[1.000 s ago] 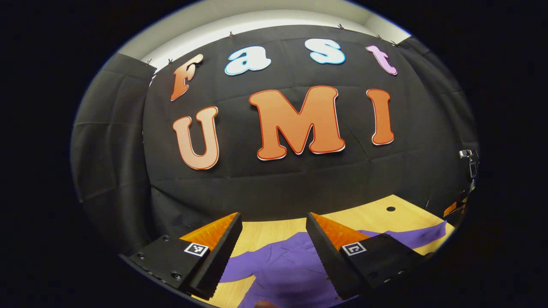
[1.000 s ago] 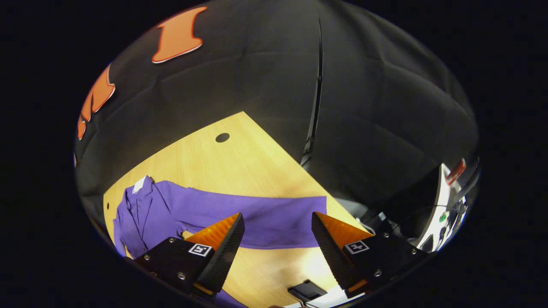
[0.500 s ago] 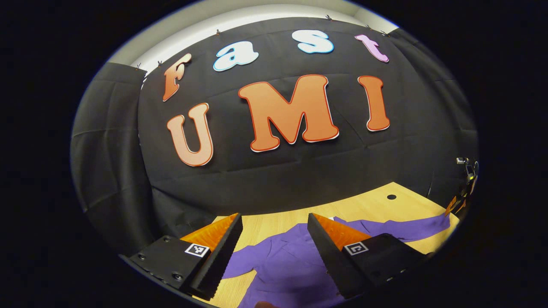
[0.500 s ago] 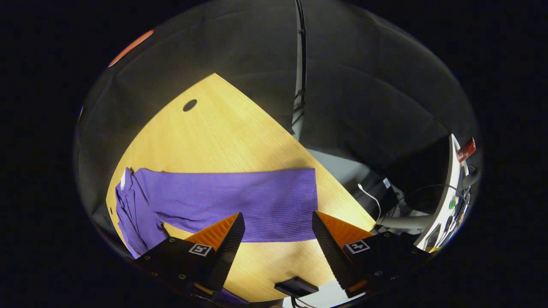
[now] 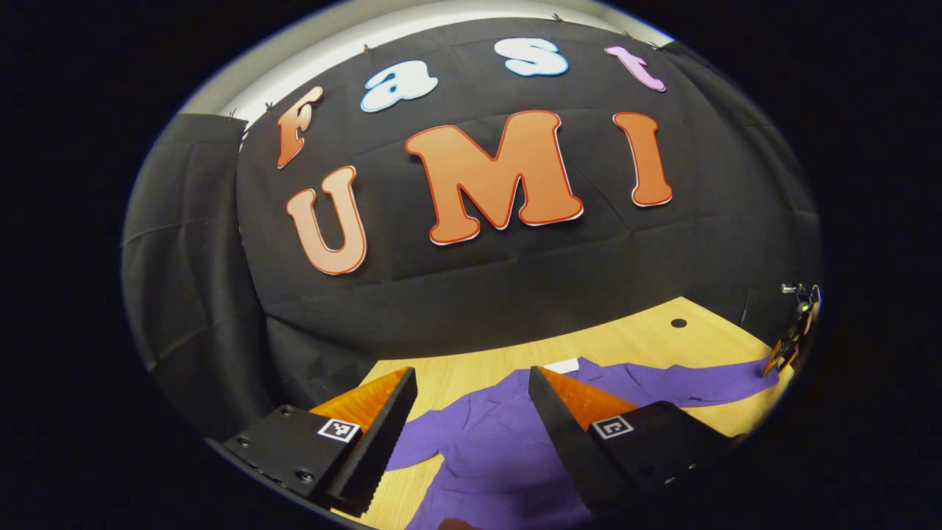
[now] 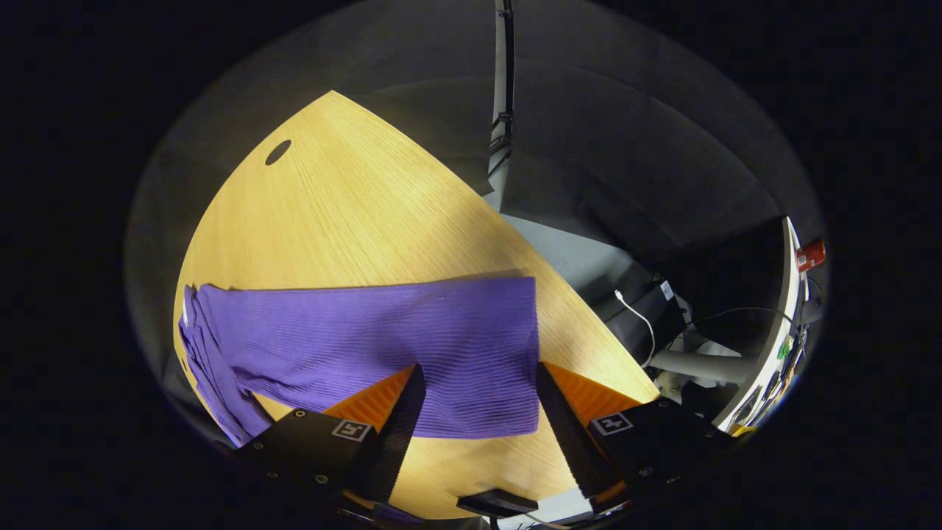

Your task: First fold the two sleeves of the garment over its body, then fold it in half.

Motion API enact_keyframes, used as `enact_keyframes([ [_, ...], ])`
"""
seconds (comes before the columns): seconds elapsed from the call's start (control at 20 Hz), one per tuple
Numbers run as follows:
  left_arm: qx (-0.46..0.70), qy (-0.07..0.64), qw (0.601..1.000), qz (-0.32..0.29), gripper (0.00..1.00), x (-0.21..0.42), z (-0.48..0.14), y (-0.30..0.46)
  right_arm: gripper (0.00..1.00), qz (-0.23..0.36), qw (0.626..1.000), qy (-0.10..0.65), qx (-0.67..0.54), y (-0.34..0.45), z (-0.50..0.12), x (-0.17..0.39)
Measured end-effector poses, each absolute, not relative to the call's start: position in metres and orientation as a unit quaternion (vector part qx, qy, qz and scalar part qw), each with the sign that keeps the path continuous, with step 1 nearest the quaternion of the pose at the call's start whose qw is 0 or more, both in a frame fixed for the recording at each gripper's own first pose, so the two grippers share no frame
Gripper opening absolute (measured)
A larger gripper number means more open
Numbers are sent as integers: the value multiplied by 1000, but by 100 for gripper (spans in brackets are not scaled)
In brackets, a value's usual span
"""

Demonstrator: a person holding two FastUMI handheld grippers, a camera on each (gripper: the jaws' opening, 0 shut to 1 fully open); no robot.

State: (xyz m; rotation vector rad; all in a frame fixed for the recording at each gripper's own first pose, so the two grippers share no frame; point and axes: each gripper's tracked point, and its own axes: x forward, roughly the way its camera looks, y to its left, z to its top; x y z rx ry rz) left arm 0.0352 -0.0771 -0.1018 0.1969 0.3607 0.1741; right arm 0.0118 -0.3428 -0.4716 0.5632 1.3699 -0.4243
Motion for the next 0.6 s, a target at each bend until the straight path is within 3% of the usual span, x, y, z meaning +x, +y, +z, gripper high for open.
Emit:
enact_keyframes([
  [0.05,99,180,975,87,98,35,-103,-77,91,-193,721,616,250,-346,-472,14],
  [0.25,97,187,973,88,98,36,-106,-80,69,-188,718,625,241,-343,-472,16],
  [0.4,101,190,973,88,98,32,-107,-80,10,-175,720,614,270,-334,-472,23],
  [0.6,100,184,974,82,98,26,-107,-76,6,-149,753,588,256,-321,-446,33],
])
